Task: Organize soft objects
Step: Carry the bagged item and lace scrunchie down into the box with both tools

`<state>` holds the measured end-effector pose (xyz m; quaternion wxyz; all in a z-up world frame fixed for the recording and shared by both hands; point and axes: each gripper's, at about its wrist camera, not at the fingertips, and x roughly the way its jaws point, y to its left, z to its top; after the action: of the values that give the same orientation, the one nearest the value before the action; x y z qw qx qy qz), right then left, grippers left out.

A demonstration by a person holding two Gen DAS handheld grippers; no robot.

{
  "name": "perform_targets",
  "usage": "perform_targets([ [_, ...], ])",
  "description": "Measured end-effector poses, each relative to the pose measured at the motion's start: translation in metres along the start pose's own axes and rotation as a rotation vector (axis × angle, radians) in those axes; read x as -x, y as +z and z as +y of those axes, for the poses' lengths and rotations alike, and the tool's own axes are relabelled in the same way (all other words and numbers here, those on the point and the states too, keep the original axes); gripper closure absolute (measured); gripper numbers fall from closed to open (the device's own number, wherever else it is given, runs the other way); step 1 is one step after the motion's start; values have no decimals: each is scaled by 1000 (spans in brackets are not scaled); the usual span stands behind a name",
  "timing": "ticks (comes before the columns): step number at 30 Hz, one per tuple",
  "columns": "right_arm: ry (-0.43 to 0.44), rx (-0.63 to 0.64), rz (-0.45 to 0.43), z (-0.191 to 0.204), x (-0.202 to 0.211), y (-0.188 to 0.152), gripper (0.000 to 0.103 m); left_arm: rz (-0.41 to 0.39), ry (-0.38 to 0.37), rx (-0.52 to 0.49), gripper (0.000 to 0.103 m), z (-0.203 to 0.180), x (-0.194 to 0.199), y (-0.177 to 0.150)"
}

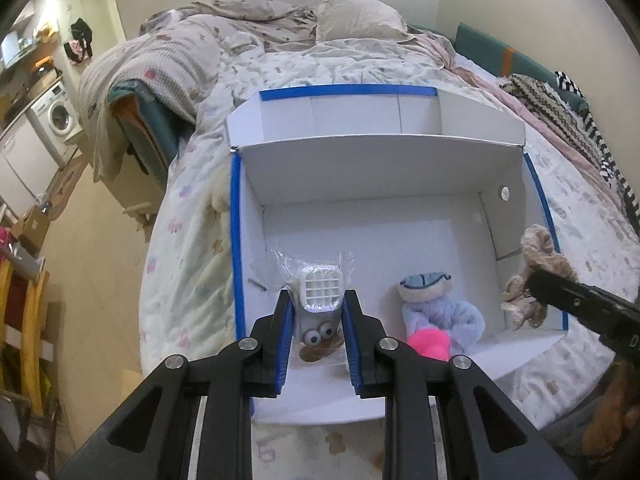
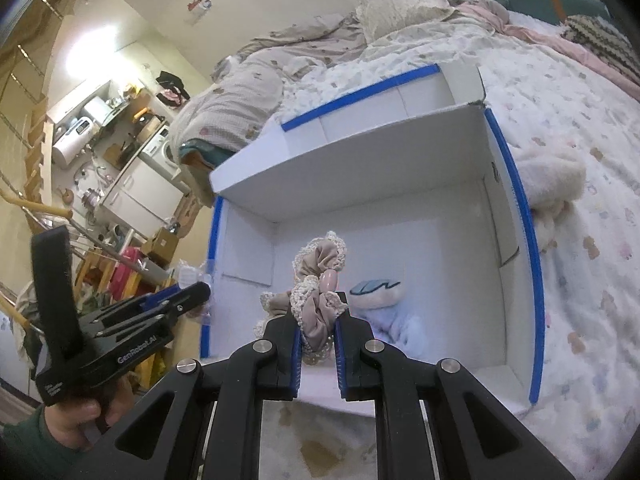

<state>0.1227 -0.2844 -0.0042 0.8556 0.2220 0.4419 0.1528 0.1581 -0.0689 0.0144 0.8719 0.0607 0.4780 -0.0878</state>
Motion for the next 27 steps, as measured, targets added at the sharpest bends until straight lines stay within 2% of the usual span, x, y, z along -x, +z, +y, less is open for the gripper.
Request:
perform_targets([
  [6, -43, -33, 47, -18, -29, -6, 88, 23, -13, -6, 82, -8, -34, -2],
  [11, -61, -56, 73, -23, -47, -10, 88, 62, -45, 49, 82, -7, -57, -4],
  [16, -65, -66, 119, -22, -62, -13, 88, 86, -29, 8, 82, -14, -72, -8],
  [23, -73, -77, 148, -20, -77, -12, 88, 96, -37, 13, 82, -14, -82, -9],
  [27, -69, -78, 172, -21, -85, -12, 88, 114, 1, -27, 82, -21, -87, -14],
])
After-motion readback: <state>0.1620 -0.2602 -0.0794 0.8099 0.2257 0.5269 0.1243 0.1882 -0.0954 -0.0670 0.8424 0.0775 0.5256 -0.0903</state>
